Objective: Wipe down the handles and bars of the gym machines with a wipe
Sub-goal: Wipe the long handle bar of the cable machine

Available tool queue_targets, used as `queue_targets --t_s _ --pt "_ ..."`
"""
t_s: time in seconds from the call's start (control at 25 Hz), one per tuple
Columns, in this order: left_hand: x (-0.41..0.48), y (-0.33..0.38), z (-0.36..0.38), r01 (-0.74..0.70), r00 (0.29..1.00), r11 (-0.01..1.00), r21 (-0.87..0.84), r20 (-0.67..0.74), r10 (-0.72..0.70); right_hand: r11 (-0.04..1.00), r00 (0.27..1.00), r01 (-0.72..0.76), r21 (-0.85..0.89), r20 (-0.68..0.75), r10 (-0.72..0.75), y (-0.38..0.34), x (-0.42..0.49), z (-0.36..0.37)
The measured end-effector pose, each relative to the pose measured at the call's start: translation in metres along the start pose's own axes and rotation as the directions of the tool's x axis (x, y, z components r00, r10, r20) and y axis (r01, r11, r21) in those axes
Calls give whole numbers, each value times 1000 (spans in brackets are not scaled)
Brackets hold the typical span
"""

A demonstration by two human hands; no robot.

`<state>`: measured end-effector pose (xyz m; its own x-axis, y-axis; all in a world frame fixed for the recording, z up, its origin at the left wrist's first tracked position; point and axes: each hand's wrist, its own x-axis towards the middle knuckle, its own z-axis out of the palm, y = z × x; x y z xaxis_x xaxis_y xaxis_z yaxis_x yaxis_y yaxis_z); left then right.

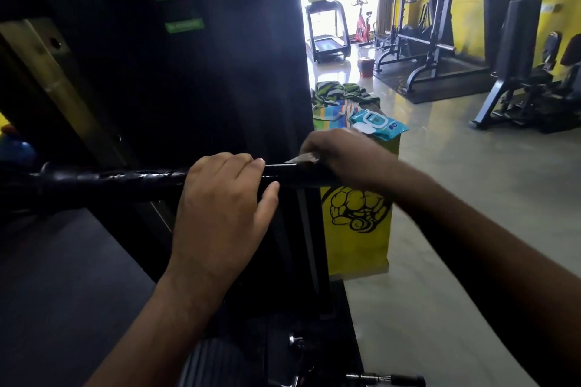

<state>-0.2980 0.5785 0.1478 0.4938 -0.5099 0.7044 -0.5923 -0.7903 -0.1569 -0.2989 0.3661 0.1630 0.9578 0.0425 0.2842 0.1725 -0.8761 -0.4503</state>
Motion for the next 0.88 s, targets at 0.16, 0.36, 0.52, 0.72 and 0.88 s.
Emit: queue_targets --t_s 0.16,0.36,0.52,0.72,0.88 --pt "-5 5 4 -13 1000 1000 7 -8 13 993 962 120 -18 248 -112 1 19 -14" --pt "-7 13 9 -29 1000 1000 4 -1 29 947 893 176 -269 447 -39 10 26 -19" --pt "-5 18 12 -26 999 1000 -4 21 26 974 929 228 -14 302 -213 1 18 -10" --pt "-3 23 11 -25 999 1000 -17 39 26 972 946 97 -214 323 -23 24 7 -13" --pt "1 28 9 -35 999 999 -23 33 36 988 974 153 16 -174 -148 13 -29 9"
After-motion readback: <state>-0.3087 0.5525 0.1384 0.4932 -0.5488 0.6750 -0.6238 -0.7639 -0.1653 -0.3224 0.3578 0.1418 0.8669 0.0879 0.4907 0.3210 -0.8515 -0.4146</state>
